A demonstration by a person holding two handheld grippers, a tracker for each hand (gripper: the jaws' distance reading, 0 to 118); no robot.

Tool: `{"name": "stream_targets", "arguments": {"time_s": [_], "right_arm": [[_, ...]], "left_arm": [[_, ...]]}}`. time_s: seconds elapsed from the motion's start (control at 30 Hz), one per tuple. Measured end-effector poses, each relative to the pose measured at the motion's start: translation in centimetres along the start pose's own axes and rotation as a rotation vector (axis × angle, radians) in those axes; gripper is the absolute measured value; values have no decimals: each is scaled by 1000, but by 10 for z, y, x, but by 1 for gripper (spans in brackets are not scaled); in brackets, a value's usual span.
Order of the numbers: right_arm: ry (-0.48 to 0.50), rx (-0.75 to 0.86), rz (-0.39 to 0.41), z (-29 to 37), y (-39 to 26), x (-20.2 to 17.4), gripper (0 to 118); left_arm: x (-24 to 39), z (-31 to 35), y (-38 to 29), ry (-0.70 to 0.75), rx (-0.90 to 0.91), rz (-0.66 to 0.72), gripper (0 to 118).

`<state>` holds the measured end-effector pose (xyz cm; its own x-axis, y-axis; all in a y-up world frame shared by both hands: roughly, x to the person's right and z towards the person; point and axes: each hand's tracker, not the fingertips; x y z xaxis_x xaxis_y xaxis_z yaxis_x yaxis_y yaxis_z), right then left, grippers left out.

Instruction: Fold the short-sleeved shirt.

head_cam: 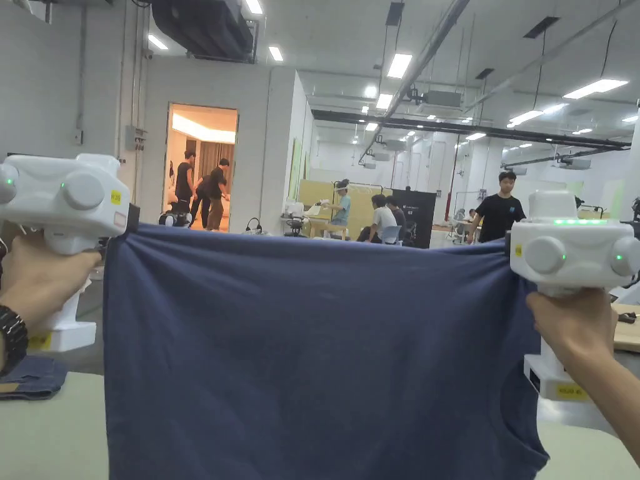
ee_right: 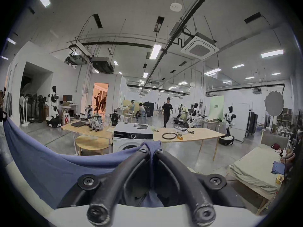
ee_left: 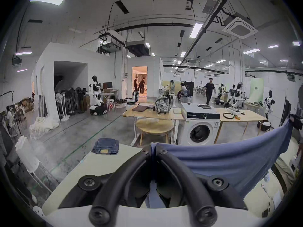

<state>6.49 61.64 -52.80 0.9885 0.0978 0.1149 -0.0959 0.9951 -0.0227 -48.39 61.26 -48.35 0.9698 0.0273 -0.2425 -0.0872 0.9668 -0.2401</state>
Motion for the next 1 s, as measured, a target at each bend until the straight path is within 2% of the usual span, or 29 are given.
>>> {"name": "stream_targets", "arguments": {"time_s": [0.13, 0.27, 0.47, 0.57, 0.7, 1.0], "right_arm": [[-2, 9, 2, -8, -2, -3, 1], [5, -3, 41, -8, -25, -4, 1], [19, -52, 114, 12, -80, -7, 1], [29, -77, 125, 29, -106, -4, 1], [39, -100, 138, 63, -133, 2, 1], [38, -117, 133, 148, -160, 30, 1]], "left_arm": [[5, -7, -3, 11, -2, -8, 0], [4, -15, -20, 15, -29, -16, 0], [1, -18, -73, 8, -60, -31, 0], [-4, -15, -102, -5, -101, -35, 0], [-8, 8, -136, -20, -122, -32, 0], [-6, 102, -183, -63, -99, -44, 0]]}}
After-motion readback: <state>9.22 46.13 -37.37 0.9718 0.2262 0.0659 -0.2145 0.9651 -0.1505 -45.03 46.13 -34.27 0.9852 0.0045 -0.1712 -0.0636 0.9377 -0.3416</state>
